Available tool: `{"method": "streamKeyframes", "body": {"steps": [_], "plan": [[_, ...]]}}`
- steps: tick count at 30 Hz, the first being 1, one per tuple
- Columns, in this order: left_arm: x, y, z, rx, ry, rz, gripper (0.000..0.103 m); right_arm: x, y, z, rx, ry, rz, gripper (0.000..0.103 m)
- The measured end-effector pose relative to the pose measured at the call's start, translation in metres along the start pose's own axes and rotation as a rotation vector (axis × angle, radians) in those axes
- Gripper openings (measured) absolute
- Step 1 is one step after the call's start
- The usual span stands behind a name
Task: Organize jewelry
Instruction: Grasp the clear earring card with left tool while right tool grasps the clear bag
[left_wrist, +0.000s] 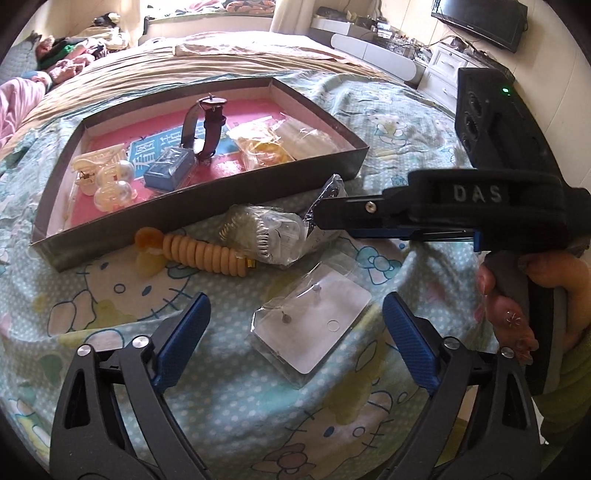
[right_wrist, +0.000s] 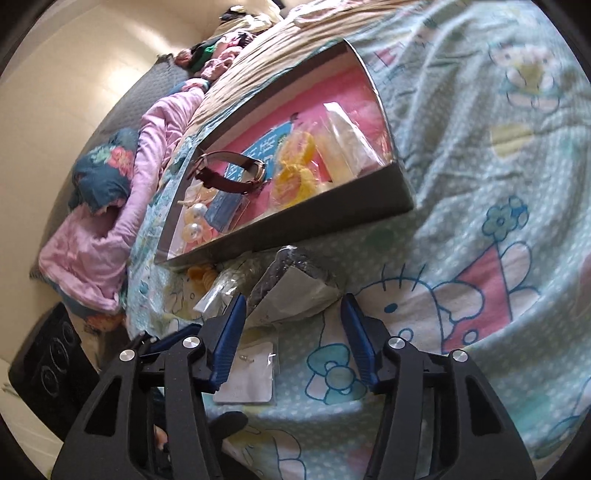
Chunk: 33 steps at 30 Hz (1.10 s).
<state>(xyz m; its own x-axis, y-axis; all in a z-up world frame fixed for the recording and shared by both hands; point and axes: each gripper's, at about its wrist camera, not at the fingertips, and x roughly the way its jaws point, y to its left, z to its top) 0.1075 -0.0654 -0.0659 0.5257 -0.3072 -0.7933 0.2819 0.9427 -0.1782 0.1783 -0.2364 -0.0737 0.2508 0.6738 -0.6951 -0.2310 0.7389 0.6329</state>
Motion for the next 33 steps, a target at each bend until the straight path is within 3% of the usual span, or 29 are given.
{"method": "streamKeyframes", "body": {"steps": [10,14,16,21,29,33], "plan": [[0.011,-0.001,-0.002,0.002,0.027,0.009,0.079,0.012,-0.007,0.015,0.06,-0.01,0.028,0.051],[0.013,-0.005,-0.003,0.021,0.033,0.015,0.075,0.019,0.0,0.017,0.042,-0.027,0.002,0.051],[0.017,-0.01,-0.001,0.04,0.038,0.021,0.072,0.021,0.005,0.017,0.018,-0.041,-0.022,0.041],[0.018,-0.013,-0.002,0.055,0.038,0.002,0.057,0.016,0.004,0.013,0.001,-0.075,-0.002,0.037],[0.012,-0.012,-0.003,0.05,0.024,-0.027,0.044,-0.014,0.001,0.009,-0.024,-0.147,-0.03,0.037],[0.005,-0.012,-0.005,0.045,0.01,-0.052,0.025,-0.029,0.002,0.007,-0.049,-0.179,-0.064,0.037]]}}
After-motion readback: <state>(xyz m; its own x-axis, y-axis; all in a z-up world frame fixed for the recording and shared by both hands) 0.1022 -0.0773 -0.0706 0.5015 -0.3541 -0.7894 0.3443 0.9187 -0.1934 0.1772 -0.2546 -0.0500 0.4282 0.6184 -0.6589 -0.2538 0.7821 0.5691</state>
